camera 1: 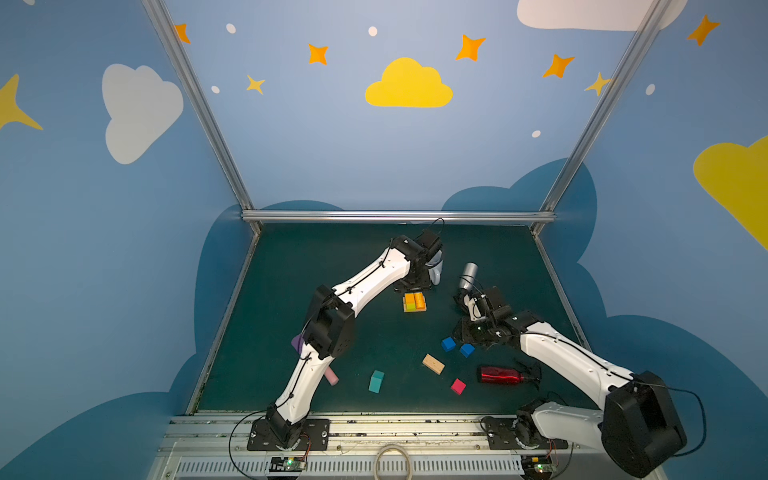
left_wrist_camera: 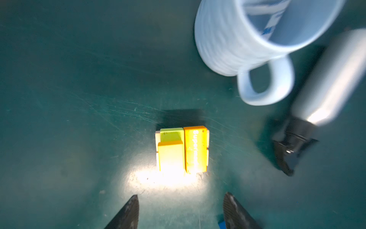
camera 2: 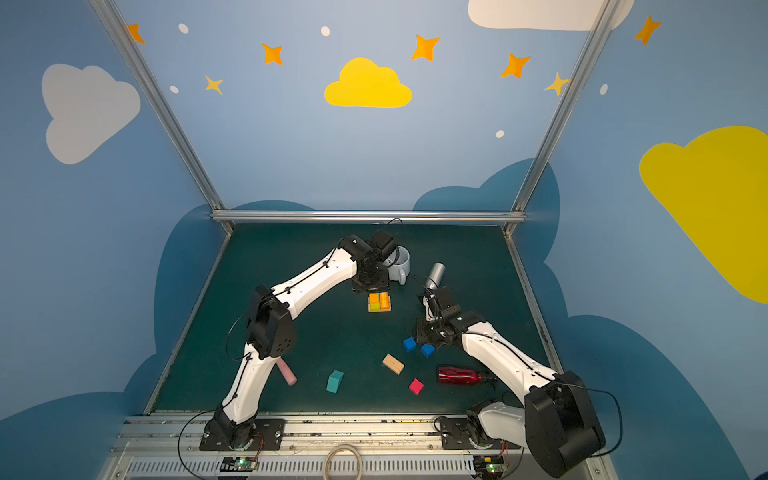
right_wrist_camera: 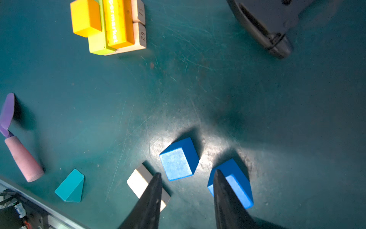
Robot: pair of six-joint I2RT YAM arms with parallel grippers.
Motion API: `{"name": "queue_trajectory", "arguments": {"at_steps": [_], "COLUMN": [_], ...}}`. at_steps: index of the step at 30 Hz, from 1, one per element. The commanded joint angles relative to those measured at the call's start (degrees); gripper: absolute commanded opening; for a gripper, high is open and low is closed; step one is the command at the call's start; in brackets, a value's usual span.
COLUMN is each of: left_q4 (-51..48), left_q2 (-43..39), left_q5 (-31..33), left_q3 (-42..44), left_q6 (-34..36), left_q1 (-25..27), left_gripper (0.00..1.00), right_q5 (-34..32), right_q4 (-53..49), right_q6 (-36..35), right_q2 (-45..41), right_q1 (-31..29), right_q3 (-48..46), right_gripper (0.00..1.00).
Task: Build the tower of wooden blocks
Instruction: 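Open the left gripper and raise it while the right gripper moves toward the pink cube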
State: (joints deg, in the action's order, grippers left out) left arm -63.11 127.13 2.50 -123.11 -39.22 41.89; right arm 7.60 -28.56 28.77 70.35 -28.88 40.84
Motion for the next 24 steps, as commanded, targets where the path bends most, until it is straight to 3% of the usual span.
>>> {"name": "queue_trajectory", "arguments": {"at_steps": [1, 7, 14, 24], "left_q4": [3.3, 12.01, 20.44, 24.53], "left_q2": [-5.19, -15.32, -24.17, -29.18], "left_q5": [1.42, 1.01, 0.43, -2.68], "left_q3": [4.42, 16.65, 29.77, 38.57], "left_q6": [1.72, 3.16, 3.61, 4.41], "left_q1": [-0.36, -1.69, -3.99, -6.68], "left_gripper": [0.66, 0.64, 0.63, 0.64], "right_q5": [0.03, -3.64, -9.05, -14.9], "right_q4": [-4.01, -10.19, -16.61, -21.42], "right_q6": [1.93, 7.29, 20.1, 38.9], "right_q2": [-1.26, -2.33, -3.99, 1.61], "right_q1": [-1.85, -7.85, -17.36, -28.85], "right_q3": [0.84, 0.06, -1.27, 0.51], "right_gripper": [0.4, 0.4, 0.38, 0.4]}}
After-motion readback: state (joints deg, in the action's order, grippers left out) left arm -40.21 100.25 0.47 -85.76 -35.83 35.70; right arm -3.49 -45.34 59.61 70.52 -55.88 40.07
